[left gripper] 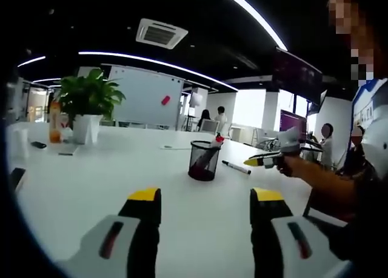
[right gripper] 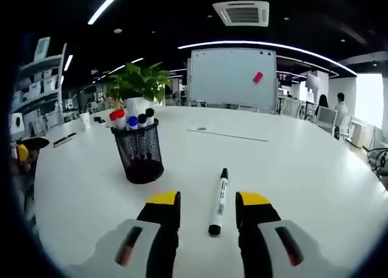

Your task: Pick up the whiteboard markers from the pen holder and place them facing the whiteboard neatly

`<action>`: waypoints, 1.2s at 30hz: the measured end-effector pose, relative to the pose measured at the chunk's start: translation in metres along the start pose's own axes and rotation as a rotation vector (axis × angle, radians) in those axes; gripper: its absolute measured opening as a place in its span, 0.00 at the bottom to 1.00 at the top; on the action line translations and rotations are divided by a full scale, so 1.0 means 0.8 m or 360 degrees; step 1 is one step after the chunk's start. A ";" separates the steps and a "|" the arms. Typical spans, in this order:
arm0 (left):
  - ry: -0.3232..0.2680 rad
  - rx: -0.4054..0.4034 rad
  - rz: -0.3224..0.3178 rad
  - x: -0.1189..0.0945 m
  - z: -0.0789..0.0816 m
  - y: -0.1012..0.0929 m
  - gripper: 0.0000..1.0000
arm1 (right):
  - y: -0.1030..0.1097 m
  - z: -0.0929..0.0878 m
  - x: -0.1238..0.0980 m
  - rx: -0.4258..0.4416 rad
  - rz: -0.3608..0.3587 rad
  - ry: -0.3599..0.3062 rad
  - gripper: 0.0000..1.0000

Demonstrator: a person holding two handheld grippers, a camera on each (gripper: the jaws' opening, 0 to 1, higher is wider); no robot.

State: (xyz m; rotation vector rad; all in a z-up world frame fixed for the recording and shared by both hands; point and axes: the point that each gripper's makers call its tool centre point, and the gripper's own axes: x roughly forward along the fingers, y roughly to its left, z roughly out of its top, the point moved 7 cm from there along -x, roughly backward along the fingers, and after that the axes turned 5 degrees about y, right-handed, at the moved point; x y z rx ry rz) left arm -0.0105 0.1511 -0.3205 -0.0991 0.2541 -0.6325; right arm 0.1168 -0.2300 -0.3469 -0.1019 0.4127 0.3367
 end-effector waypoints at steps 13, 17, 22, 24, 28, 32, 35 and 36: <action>-0.0028 0.0009 -0.0034 0.004 0.002 -0.002 0.60 | 0.017 0.042 -0.028 -0.0005 0.0198 -0.0168 0.38; -0.0018 0.0002 -0.0039 0.006 0.000 0.002 0.60 | 0.020 0.051 -0.039 -0.0057 0.0207 -0.0210 0.39; -0.0016 -0.0009 -0.0040 0.007 -0.002 0.004 0.61 | 0.022 0.058 -0.049 -0.0103 0.0233 -0.0256 0.42; -0.0020 -0.0005 -0.0041 0.006 -0.003 0.003 0.61 | 0.023 0.061 -0.053 -0.0117 0.0252 -0.0280 0.42; -0.0022 -0.0010 -0.0043 0.006 -0.004 0.001 0.60 | 0.026 0.066 -0.063 -0.0126 0.0294 -0.0314 0.42; -0.0032 -0.0013 -0.0046 0.005 -0.003 -0.001 0.60 | 0.031 0.068 -0.070 -0.0134 0.0323 -0.0338 0.43; -0.0027 -0.0019 -0.0045 0.006 -0.004 -0.001 0.60 | 0.034 0.070 -0.073 -0.0174 0.0354 -0.0364 0.44; -0.0022 -0.0021 -0.0037 0.008 -0.006 0.000 0.60 | 0.033 0.072 -0.073 -0.0183 0.0363 -0.0385 0.44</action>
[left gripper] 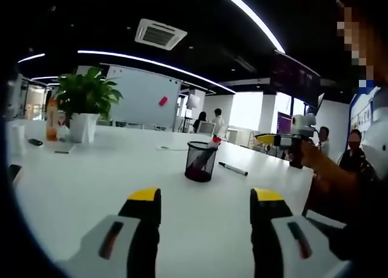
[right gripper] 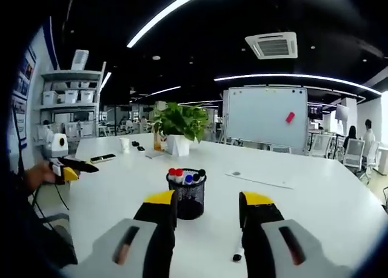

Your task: Pick up the whiteboard markers from the pen holder and place them facing the whiteboard neatly

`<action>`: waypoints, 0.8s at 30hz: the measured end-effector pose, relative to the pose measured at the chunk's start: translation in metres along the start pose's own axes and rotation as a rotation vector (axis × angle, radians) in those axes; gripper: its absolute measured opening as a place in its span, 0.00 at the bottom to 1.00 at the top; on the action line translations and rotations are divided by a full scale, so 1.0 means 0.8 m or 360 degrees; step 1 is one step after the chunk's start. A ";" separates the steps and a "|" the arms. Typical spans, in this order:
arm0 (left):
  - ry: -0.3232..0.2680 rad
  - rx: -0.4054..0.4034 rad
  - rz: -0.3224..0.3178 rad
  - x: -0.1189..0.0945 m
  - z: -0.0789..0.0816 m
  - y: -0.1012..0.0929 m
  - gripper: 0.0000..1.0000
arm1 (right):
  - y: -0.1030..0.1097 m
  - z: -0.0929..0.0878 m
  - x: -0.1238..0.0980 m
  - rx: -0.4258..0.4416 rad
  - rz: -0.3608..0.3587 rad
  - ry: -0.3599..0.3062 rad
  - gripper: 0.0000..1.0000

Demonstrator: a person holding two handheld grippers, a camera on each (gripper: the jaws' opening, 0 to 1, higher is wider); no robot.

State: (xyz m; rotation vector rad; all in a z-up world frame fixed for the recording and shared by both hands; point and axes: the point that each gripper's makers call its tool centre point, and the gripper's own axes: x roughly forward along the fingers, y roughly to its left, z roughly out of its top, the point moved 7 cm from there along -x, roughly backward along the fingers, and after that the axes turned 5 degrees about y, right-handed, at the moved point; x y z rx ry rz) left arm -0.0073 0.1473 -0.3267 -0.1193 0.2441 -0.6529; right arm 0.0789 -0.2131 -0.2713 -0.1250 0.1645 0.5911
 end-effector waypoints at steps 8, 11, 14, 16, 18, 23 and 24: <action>0.0054 0.0070 -0.0039 0.003 0.003 -0.010 0.62 | -0.011 0.000 -0.005 0.0004 0.0004 0.0007 0.47; 0.0089 0.0205 -0.0016 0.003 0.002 -0.011 0.62 | -0.013 -0.004 -0.005 -0.0063 -0.0041 0.0024 0.47; 0.0102 0.0218 -0.0023 0.008 -0.004 -0.011 0.62 | -0.011 -0.004 -0.003 -0.0052 -0.0033 0.0004 0.47; 0.0109 0.0187 -0.0026 0.012 -0.009 -0.011 0.62 | -0.009 -0.004 -0.003 -0.0031 -0.0024 -0.0008 0.47; 0.0098 0.0128 -0.0035 0.014 -0.014 -0.012 0.63 | -0.007 -0.005 -0.003 -0.0008 -0.0019 -0.0017 0.46; 0.0119 0.0158 0.0070 0.013 -0.023 -0.002 0.62 | 0.004 -0.003 -0.003 -0.0017 0.0009 -0.0015 0.44; 0.0125 0.0164 0.0077 0.013 -0.024 -0.001 0.62 | 0.006 -0.002 -0.003 -0.0024 0.0019 -0.0013 0.44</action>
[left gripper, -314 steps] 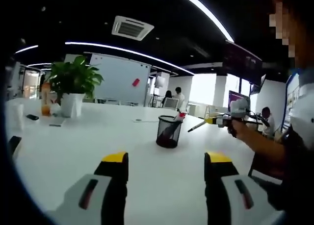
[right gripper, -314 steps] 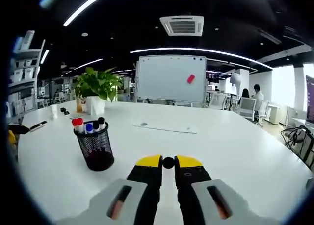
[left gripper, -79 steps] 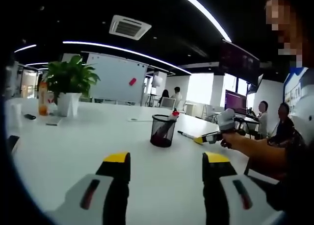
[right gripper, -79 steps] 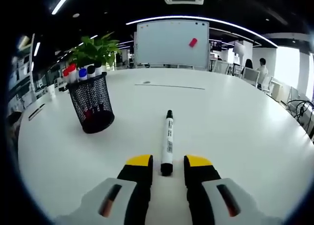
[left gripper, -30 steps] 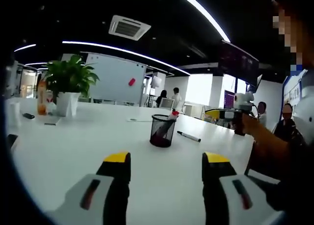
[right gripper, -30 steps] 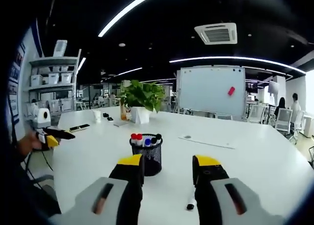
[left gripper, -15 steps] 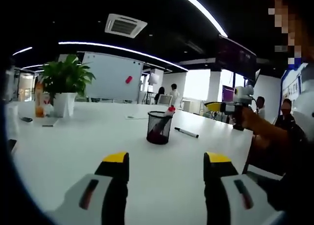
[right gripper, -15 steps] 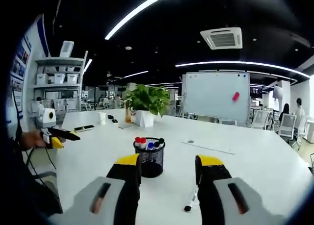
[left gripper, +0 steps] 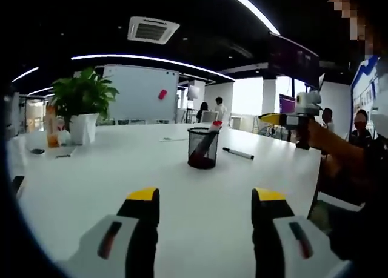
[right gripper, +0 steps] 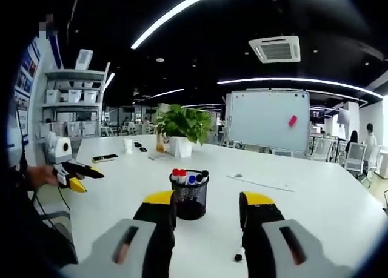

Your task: Pick up the whiteboard markers from the pen holder and place them facing the whiteboard neatly

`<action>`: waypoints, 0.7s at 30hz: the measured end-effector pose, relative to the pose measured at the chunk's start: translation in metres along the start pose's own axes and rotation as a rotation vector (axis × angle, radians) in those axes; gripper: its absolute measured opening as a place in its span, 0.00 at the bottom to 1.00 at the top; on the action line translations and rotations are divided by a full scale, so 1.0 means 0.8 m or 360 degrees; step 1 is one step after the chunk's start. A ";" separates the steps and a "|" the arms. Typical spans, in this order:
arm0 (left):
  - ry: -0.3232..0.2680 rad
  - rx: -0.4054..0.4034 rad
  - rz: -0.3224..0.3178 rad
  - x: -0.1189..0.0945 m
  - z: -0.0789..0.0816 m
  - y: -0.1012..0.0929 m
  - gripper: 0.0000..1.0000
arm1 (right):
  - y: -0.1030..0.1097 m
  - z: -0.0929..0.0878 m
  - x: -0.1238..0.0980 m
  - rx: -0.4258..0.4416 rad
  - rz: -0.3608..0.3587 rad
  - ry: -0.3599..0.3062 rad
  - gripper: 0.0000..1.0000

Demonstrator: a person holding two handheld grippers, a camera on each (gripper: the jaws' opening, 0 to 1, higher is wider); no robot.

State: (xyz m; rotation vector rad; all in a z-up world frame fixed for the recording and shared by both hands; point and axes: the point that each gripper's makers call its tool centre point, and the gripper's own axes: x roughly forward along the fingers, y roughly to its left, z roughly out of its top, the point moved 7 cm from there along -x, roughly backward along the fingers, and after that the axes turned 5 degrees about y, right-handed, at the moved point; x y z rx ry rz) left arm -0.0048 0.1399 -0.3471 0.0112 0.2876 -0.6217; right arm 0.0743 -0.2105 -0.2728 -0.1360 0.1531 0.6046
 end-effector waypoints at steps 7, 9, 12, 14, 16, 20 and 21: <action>-0.0076 -0.0067 -0.0017 -0.008 0.007 0.003 0.64 | 0.006 0.008 0.000 0.0014 0.0075 0.0003 0.48; -0.0072 -0.0028 0.0006 -0.010 0.010 0.005 0.64 | 0.008 0.008 0.001 0.0018 0.0086 0.0007 0.48; -0.0090 -0.0036 0.0011 -0.012 0.015 0.008 0.64 | 0.010 0.010 0.002 0.0036 0.0087 -0.0012 0.47; -0.0106 -0.0070 0.0007 -0.012 0.016 0.009 0.64 | 0.011 0.010 0.005 0.0065 0.0082 -0.0002 0.46; -0.0140 -0.0127 0.0017 -0.011 0.017 0.009 0.64 | 0.015 0.008 0.010 0.0094 0.0086 0.0004 0.47; -0.0145 -0.0174 -0.0011 -0.005 0.017 0.009 0.64 | 0.030 0.002 0.023 0.0124 0.0044 -0.0025 0.47; -0.0150 -0.0175 -0.0016 -0.005 0.018 0.009 0.64 | 0.032 0.002 0.025 0.0117 0.0034 -0.0028 0.46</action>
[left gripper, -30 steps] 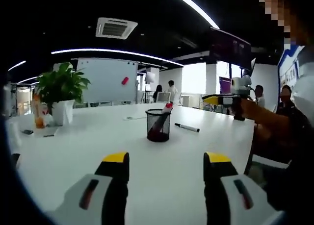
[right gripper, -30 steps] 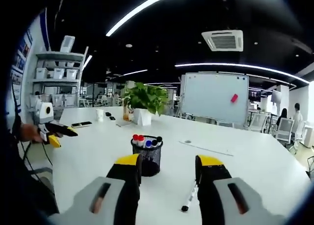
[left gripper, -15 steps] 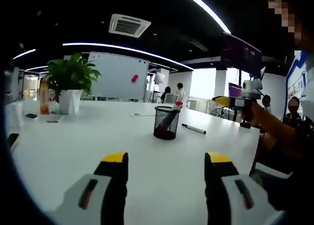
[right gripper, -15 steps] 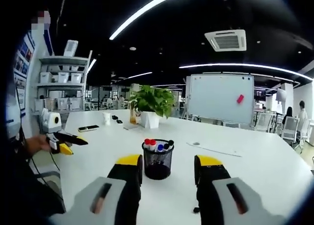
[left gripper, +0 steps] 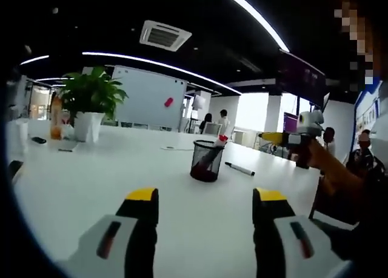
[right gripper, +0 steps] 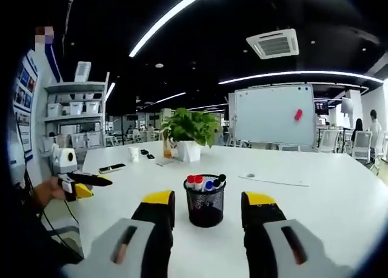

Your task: Pick up the whiteboard markers from the pen holder and place them facing the whiteboard neatly

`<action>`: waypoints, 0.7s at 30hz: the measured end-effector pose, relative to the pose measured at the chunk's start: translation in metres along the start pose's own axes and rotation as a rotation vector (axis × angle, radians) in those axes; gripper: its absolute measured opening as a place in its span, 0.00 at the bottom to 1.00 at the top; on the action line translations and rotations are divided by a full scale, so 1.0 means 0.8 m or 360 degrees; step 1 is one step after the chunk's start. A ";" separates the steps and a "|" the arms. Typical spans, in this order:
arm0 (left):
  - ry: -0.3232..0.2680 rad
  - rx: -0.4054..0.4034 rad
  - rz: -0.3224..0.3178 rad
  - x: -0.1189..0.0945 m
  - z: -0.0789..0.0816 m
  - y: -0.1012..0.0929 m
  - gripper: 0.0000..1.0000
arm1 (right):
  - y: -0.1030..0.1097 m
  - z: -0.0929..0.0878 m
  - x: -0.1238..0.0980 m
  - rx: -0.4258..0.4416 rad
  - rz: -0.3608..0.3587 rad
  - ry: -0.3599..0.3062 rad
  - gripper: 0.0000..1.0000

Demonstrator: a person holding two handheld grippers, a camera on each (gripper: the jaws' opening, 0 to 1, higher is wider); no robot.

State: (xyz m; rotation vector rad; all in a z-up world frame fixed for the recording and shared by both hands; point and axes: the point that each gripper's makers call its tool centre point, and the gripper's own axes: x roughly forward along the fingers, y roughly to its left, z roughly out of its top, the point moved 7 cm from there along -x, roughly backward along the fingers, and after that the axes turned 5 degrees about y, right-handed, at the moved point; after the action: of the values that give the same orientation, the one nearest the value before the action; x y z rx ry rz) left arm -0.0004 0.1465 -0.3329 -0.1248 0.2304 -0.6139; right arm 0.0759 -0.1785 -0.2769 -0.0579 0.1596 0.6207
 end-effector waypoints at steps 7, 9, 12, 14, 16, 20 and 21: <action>0.0016 0.0008 -0.0024 0.001 -0.001 0.005 0.63 | 0.003 0.019 0.004 -0.0003 0.0003 -0.0059 0.44; 0.0029 0.0010 -0.0031 0.002 -0.002 0.006 0.63 | 0.002 0.020 0.007 -0.0077 -0.0003 -0.0020 0.44; 0.0052 0.0010 -0.0045 0.004 -0.004 0.008 0.64 | 0.003 0.023 0.010 -0.0096 0.0007 -0.0023 0.44; 0.0057 0.0009 -0.0042 0.007 -0.002 0.011 0.64 | 0.003 0.024 0.017 -0.0085 0.0036 -0.0015 0.43; 0.0050 -0.0011 -0.0043 0.008 0.002 0.014 0.64 | 0.003 0.024 0.023 -0.0082 0.0045 -0.0010 0.43; 0.0044 -0.0052 -0.0040 0.008 0.006 0.018 0.64 | 0.006 0.029 0.031 -0.0034 0.0059 -0.0005 0.43; 0.0051 -0.0061 -0.0039 0.008 0.007 0.019 0.65 | 0.008 0.032 0.031 -0.0046 0.0064 -0.0002 0.43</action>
State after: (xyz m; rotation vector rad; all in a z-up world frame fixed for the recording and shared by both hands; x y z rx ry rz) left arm 0.0145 0.1553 -0.3311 -0.1549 0.2721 -0.6362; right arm 0.0957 -0.1565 -0.2557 -0.0824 0.1507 0.6630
